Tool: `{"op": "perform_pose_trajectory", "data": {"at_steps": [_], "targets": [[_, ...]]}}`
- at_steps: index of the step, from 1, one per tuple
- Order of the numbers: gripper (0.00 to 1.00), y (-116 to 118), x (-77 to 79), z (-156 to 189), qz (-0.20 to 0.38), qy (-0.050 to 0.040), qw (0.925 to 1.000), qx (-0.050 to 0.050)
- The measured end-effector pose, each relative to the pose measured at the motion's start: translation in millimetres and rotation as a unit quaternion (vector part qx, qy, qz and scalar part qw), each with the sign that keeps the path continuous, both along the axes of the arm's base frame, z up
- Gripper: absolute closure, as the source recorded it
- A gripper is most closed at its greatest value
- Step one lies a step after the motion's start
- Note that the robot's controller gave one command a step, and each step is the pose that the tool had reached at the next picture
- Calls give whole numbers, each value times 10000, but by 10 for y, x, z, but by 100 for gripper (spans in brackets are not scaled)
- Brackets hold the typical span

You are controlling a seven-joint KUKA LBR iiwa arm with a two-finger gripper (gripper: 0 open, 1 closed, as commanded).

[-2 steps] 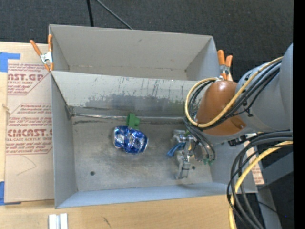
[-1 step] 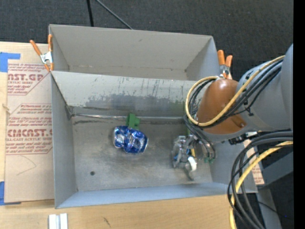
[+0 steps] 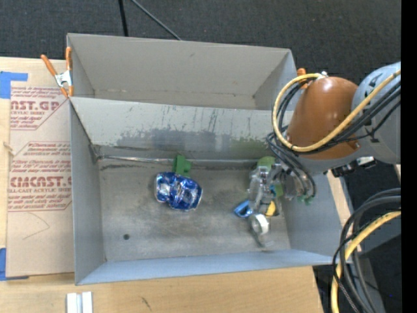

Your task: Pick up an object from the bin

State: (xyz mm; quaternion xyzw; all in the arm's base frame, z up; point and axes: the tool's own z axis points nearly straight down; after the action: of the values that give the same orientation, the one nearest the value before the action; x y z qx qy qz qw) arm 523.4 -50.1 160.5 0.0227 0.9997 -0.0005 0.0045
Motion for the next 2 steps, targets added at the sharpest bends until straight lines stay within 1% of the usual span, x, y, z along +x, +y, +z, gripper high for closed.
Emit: {"op": "perform_pose_trajectory", "data": {"at_steps": [1, 2], "targets": [[0, 2, -19, -45, 2, 38, 10000, 5], [0, -259, 145, -889, 2234, 132, 9746, 24]]}}
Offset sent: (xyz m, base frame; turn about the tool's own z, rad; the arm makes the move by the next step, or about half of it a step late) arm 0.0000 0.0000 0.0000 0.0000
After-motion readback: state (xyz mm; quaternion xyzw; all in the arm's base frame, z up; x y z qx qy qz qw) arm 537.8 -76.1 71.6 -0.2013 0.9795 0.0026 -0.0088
